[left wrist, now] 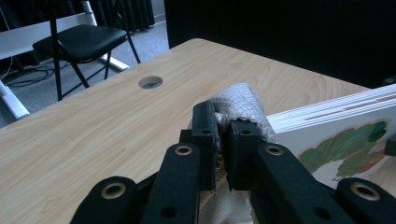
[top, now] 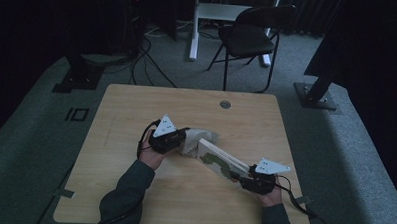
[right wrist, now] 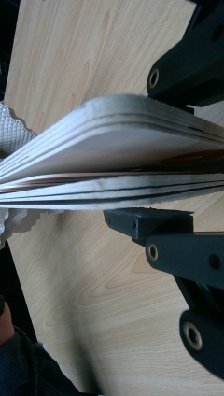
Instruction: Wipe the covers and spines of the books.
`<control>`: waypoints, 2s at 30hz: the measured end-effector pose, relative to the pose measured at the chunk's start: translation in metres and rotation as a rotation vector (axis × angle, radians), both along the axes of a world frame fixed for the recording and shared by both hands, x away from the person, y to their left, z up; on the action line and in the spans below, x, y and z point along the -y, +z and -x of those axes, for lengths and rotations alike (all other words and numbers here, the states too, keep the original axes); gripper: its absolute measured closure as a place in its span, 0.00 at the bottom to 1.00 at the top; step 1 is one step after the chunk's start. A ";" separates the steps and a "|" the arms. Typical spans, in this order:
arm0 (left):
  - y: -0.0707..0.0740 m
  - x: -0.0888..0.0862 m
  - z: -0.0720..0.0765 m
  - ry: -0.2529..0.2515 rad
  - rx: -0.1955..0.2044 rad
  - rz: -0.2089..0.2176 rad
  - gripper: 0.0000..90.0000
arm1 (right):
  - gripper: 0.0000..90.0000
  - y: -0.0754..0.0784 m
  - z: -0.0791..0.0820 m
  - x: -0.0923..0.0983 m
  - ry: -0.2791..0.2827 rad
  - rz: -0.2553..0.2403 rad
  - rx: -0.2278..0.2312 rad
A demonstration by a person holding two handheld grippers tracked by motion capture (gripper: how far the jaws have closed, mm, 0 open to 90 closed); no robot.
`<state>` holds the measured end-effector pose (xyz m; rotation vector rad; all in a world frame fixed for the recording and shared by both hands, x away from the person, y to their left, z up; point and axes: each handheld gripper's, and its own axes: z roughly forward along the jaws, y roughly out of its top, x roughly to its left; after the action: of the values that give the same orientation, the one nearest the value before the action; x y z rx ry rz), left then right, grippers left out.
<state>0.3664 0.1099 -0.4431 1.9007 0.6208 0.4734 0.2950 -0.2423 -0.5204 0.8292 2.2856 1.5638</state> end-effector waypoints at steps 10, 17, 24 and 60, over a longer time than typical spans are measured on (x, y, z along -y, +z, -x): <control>0.010 0.005 0.009 -0.041 0.020 0.018 0.96 | 0.66 -0.001 0.000 0.001 -0.004 -0.003 -0.007; 0.019 0.008 0.015 -0.065 0.038 0.033 0.96 | 0.66 -0.001 -0.001 0.000 -0.005 -0.009 -0.013; 0.023 0.014 0.021 -0.100 0.037 0.050 0.96 | 0.65 -0.002 -0.001 0.000 0.001 -0.008 -0.015; -0.010 0.040 0.014 -0.140 -0.031 -0.036 0.75 | 0.63 -0.002 -0.001 0.000 0.008 -0.008 -0.012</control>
<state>0.3528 0.0698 -0.4527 1.9737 0.4980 0.3684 0.2960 -0.2419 -0.5223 0.8356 2.2949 1.5767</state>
